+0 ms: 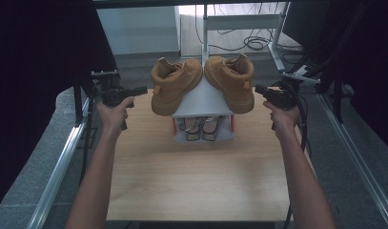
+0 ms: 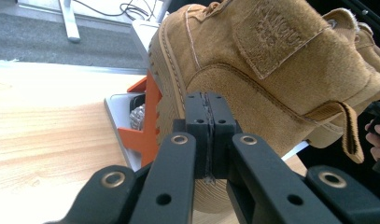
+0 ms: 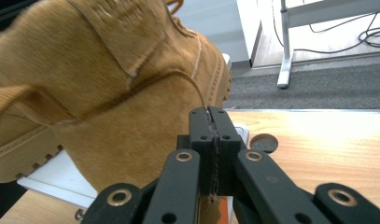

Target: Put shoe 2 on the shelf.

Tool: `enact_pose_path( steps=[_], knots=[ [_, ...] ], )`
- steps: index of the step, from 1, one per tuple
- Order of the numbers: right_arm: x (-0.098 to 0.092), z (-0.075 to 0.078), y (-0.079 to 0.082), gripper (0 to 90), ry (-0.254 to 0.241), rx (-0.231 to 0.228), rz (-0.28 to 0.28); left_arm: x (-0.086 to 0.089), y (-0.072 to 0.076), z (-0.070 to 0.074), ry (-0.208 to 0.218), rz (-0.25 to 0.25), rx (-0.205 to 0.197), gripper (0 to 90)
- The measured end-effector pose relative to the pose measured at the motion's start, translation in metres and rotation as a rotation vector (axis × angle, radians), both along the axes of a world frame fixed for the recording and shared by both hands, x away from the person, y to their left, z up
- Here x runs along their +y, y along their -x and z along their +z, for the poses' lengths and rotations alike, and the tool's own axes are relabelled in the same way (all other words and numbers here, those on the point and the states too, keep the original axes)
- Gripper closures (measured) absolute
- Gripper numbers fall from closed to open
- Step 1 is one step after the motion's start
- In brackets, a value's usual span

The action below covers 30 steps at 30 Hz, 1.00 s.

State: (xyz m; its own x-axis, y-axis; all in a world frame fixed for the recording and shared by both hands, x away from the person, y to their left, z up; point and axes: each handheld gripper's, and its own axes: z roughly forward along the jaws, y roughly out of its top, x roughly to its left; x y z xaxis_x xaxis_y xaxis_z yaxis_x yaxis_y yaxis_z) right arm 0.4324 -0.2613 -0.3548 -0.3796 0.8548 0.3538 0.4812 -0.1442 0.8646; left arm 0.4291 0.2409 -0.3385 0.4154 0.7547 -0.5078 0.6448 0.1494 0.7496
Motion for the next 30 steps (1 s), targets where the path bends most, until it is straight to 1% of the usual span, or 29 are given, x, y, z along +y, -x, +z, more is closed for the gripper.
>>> enact_pose_path(
  steps=[4, 6, 8, 10, 13, 18, 21, 24, 26, 27, 29, 30],
  knots=[
    [0.006, -0.005, -0.004, 89.3, 0.017, 0.01, 0.01, -0.008, -0.004, -0.002, -0.008, -0.011, 0.008, 89.4],
    [0.008, -0.004, -0.005, 89.3, 0.028, -0.001, 0.002, -0.012, -0.005, -0.003, -0.013, -0.018, 0.009, 89.4],
    [0.009, -0.004, -0.005, 89.3, 0.034, -0.005, 0.001, -0.014, -0.007, -0.003, -0.015, -0.008, 0.007, 89.4],
    [0.009, -0.004, -0.005, 89.4, 0.034, -0.005, 0.006, -0.013, -0.008, -0.004, -0.003, -0.005, 0.011, 89.5],
    [0.01, -0.004, -0.005, 89.4, 0.047, -0.012, 0.004, -0.014, -0.008, -0.004, -0.002, 0.004, 0.011, 89.5],
    [0.011, -0.003, -0.004, 89.5, 0.04, -0.01, 0.009, -0.016, -0.007, -0.004, -0.004, 0.01, 0.008, 89.7],
    [0.013, -0.003, -0.004, 89.5, 0.047, -0.015, 0.008, -0.017, -0.006, -0.004, -0.003, 0.013, 0.007, 89.7],
    [0.013, -0.004, -0.005, 89.5, 0.031, -0.014, 0.026, -0.019, -0.006, -0.003, -0.004, 0.02, 0.007, 89.7],
    [0.015, -0.004, -0.005, 89.5, 0.035, -0.015, 0.029, -0.02, -0.005, -0.002, -0.012, 0.023, 0.002, 89.7],
    [0.016, -0.004, -0.006, 89.5, 0.036, -0.015, 0.035, -0.021, -0.005, -0.002, -0.023, 0.025, -0.003, 89.7],
    [0.019, -0.005, -0.006, 89.5, 0.043, -0.016, 0.036, -0.025, -0.003, 0.0, -0.065, 0.036, -0.019, 89.7],
    [0.02, -0.005, -0.006, 89.5, 0.044, -0.019, 0.033, -0.026, -0.002, 0.001, -0.075, 0.037, -0.022, 89.8]
  ],
)
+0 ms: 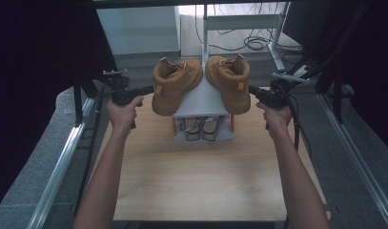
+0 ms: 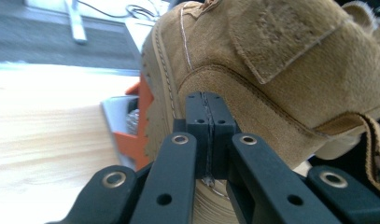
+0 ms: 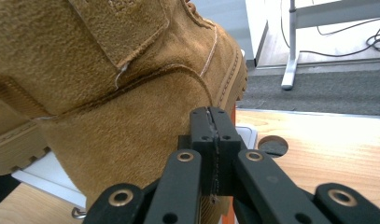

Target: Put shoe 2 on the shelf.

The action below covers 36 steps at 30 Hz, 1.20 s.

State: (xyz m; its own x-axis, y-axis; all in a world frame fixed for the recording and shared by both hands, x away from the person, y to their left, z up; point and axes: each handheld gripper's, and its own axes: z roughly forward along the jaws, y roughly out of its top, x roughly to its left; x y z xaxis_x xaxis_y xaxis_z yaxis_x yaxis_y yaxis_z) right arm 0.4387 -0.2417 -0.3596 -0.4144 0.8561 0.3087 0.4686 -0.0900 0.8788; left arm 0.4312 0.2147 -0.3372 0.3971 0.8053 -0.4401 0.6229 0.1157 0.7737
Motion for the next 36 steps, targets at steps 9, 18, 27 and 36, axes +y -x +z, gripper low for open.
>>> enact_pose_path(
  steps=[9, 18, 27, 36],
  knots=[
    [0.0, 0.0, -0.001, 89.4, -0.003, 0.006, 0.006, -0.022, 0.0, 0.003, 0.025, -0.067, -0.014, 89.6],
    [0.007, 0.0, 0.0, 89.5, 0.007, 0.007, 0.033, -0.038, -0.002, 0.002, 0.064, -0.093, -0.008, 89.6],
    [0.013, 0.0, -0.002, 89.5, -0.006, 0.011, 0.045, -0.04, -0.003, 0.003, 0.054, -0.096, -0.01, 89.6],
    [0.024, -0.002, -0.004, 89.5, -0.01, 0.007, 0.077, -0.055, -0.003, 0.002, 0.069, -0.135, -0.009, 89.6]
  ],
)
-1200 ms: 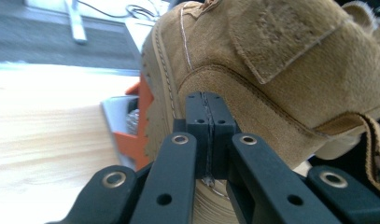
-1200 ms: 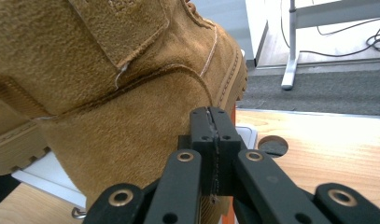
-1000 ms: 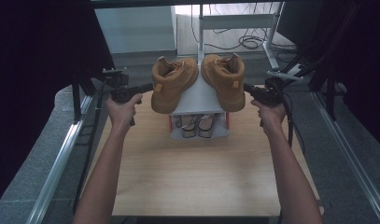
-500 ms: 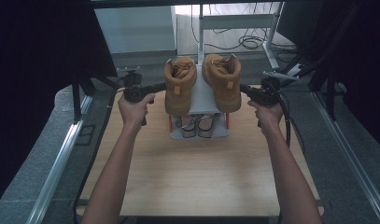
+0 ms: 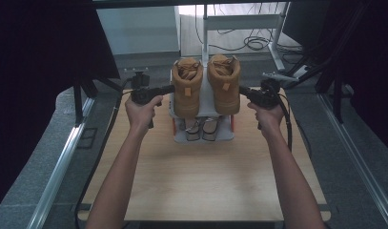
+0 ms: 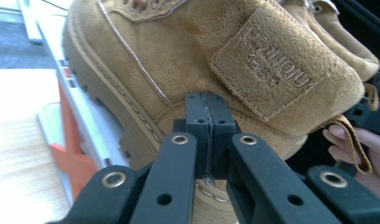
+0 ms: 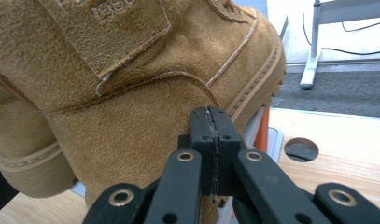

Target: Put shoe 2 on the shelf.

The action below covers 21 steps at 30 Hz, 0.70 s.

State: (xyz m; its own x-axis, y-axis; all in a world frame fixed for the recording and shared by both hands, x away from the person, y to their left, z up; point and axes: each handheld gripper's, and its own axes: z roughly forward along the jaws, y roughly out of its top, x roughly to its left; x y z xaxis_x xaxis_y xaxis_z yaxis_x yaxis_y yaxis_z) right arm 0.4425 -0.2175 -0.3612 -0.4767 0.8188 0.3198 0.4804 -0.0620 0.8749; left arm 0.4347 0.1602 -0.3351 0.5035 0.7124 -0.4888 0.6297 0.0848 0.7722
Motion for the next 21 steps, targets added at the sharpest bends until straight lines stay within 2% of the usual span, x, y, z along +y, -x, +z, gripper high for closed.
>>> enact_pose_path(
  steps=[5, 14, 21],
  knots=[
    [0.005, -0.002, -0.001, 89.5, -0.02, 0.006, 0.023, -0.005, -0.001, -0.001, 0.007, -0.017, 0.004, 89.7],
    [0.016, -0.003, 0.001, 89.7, 0.005, -0.013, 0.016, -0.012, -0.001, -0.001, -0.009, -0.015, 0.0, 89.7],
    [0.013, -0.004, -0.001, 89.6, -0.013, -0.007, 0.033, -0.01, 0.0, -0.001, -0.014, -0.018, -0.006, 89.5]
  ],
)
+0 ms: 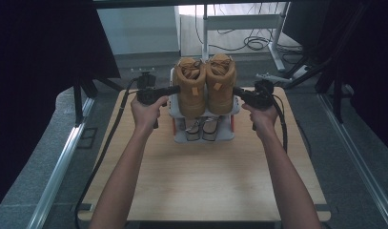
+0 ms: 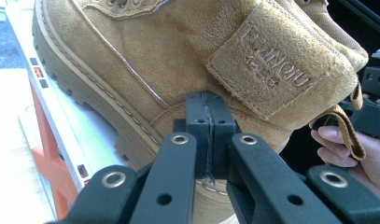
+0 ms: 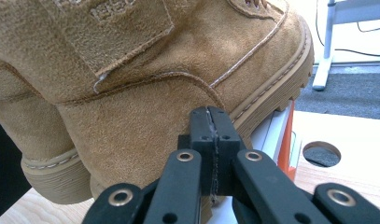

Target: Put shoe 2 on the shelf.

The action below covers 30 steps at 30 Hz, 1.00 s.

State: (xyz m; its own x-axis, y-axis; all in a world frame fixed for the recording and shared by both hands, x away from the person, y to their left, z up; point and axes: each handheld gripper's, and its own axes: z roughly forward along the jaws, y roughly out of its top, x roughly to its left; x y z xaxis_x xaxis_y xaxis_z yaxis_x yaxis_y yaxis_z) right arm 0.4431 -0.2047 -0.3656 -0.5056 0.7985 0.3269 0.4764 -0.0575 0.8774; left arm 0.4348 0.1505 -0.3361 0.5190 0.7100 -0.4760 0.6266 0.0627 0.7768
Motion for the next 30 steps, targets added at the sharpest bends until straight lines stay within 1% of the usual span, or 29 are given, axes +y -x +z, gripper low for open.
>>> enact_pose_path(
  steps=[2, 3, 4, 5, 6, 7, 8, 9, 10, 11, 13, 15, 16, 18, 20, 24, 26, 28, 30],
  knots=[
    [-0.002, -0.001, 0.0, 89.6, -0.003, -0.011, -0.002, 0.002, 0.0, -0.001, -0.016, 0.012, -0.005, 89.3],
    [-0.002, 0.0, 0.0, 89.6, -0.006, -0.02, -0.008, 0.004, -0.002, -0.003, -0.033, 0.019, 0.002, 89.3],
    [-0.002, 0.0, 0.0, 89.6, -0.006, -0.02, -0.008, 0.004, -0.002, -0.003, -0.033, 0.019, 0.002, 89.2],
    [-0.003, 0.001, -0.003, 89.5, -0.003, -0.03, -0.022, 0.007, -0.005, -0.007, -0.042, 0.03, 0.024, 89.1],
    [-0.003, 0.001, -0.003, 89.5, -0.003, -0.03, -0.022, 0.007, -0.005, -0.007, -0.042, 0.03, 0.024, 89.1],
    [-0.004, 0.001, -0.011, 89.5, -0.008, -0.023, -0.039, 0.007, -0.01, -0.012, -0.069, 0.042, 0.035, 89.1],
    [-0.004, 0.0, -0.014, 89.6, -0.007, -0.021, -0.045, 0.007, -0.012, -0.015, -0.078, 0.045, 0.042, 89.1],
    [-0.004, 0.0, -0.014, 89.6, -0.007, -0.021, -0.045, 0.007, -0.012, -0.015, -0.078, 0.045, 0.042, 89.1],
    [-0.003, -0.002, -0.017, 89.6, -0.004, -0.012, -0.051, 0.007, -0.015, -0.018, -0.08, 0.05, 0.048, 89.1],
    [0.0, -0.006, -0.025, 89.5, 0.01, -0.007, -0.064, 0.006, -0.02, -0.021, -0.086, 0.054, 0.058, 89.2],
    [0.0, -0.009, -0.03, 89.5, 0.007, 0.008, -0.077, 0.006, -0.025, -0.026, -0.086, 0.059, 0.074, 89.2],
    [-0.002, -0.01, -0.033, 89.5, -0.016, 0.02, -0.08, 0.005, -0.029, -0.031, -0.089, 0.053, 0.087, 89.2],
    [-0.001, -0.01, -0.034, 89.6, -0.008, 0.016, -0.08, 0.004, -0.03, -0.032, -0.096, 0.054, 0.088, 89.3],
    [0.001, -0.008, -0.034, 89.6, 0.022, 0.007, -0.083, 0.005, -0.032, -0.032, -0.089, 0.055, 0.092, 89.4],
    [0.002, -0.008, -0.034, 89.7, 0.028, 0.006, -0.083, 0.006, -0.033, -0.032, -0.078, 0.052, 0.105, 89.6],
    [0.004, -0.008, -0.034, 89.9, 0.029, 0.003, -0.079, 0.004, -0.033, -0.032, -0.079, 0.052, 0.104, 89.7],
    [0.006, -0.008, -0.034, 89.9, 0.041, 0.002, -0.075, 0.001, -0.033, -0.032, -0.097, 0.061, 0.092, 89.8],
    [0.007, -0.007, -0.035, 89.9, 0.048, -0.002, -0.08, 0.001, -0.033, -0.032, -0.099, 0.061, 0.09, 89.8],
    [0.007, -0.008, -0.036, 89.9, 0.037, 0.0, -0.073, 0.002, -0.033, -0.032, -0.095, 0.059, 0.093, 89.8]
  ],
)
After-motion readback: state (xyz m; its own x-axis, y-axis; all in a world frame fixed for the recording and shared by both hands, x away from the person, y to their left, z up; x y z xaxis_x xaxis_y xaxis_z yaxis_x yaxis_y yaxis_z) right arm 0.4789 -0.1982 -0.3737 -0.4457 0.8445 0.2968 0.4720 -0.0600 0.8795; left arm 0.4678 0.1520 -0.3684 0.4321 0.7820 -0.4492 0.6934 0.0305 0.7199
